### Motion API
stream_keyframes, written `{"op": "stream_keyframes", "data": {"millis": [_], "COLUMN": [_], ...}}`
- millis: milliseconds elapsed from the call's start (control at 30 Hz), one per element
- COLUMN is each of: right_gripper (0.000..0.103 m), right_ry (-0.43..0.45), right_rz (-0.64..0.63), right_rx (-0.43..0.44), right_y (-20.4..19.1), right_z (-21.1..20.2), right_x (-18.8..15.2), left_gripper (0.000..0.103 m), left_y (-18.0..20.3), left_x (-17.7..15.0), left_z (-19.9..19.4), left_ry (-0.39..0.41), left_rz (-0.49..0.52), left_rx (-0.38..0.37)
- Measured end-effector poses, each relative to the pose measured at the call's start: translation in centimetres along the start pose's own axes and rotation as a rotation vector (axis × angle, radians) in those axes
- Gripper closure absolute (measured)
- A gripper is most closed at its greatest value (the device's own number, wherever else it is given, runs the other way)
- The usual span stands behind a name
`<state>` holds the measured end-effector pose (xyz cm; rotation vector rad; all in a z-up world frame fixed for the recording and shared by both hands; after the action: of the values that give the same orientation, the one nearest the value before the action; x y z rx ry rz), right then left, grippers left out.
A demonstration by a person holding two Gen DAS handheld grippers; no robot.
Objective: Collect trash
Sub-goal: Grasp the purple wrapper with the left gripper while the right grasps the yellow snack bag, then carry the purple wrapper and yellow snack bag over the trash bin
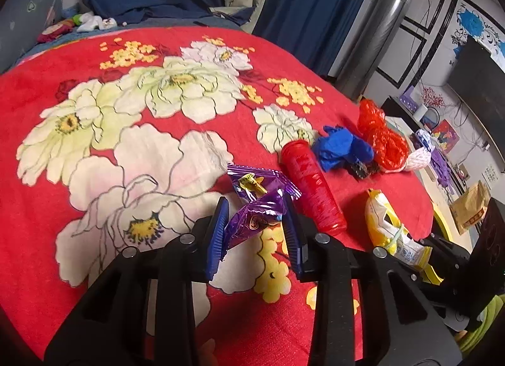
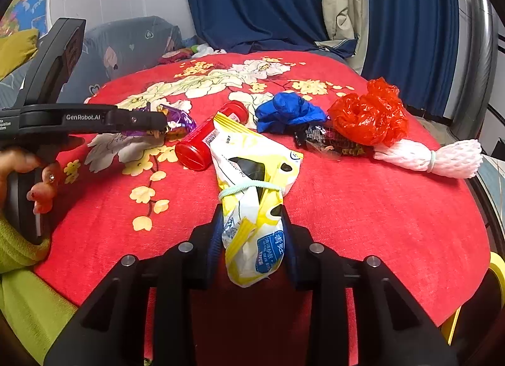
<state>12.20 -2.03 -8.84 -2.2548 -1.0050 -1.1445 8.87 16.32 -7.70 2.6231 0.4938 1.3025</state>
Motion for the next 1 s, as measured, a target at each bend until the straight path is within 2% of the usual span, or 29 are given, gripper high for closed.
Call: {"op": "stream_keyframes", "data": {"millis": [300, 633, 1000], "right_gripper": [0.072, 0.072, 0.072], "right_ry": [0.053, 0.108, 0.169], "right_rz": [0.014, 0.03, 0.057], "right_rx": [-0.001, -0.013, -0.083], "right_y": [0.3, 1.3, 4.8], "right_z": [-1.6, -4.0, -8.1], "right_x": [0.9, 2.4, 3.5], "left_gripper": [0.078, 0.078, 0.078], "left_y": [1.3, 4.2, 8.8], "left_x": [1.4, 1.9, 2.2], "left_z": [-2.2, -3.2, -3.8], "left_ry": [0.08, 0.116, 0.156], "left_rz": [0.022, 0.052, 0.099], "left_rx": [-0.023, -0.077, -0.151]}}
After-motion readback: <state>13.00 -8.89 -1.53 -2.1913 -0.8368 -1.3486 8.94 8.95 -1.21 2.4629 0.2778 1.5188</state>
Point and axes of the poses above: each gripper's, at about its wrist camera, not at the fingertips, and z roughly the way its jaws point, y to its right, x to its top, the point moved 1 cm from there along z, roughly the way its jaws point, and after that the axes turned 7 degrees about y, right-handed, at the moved point
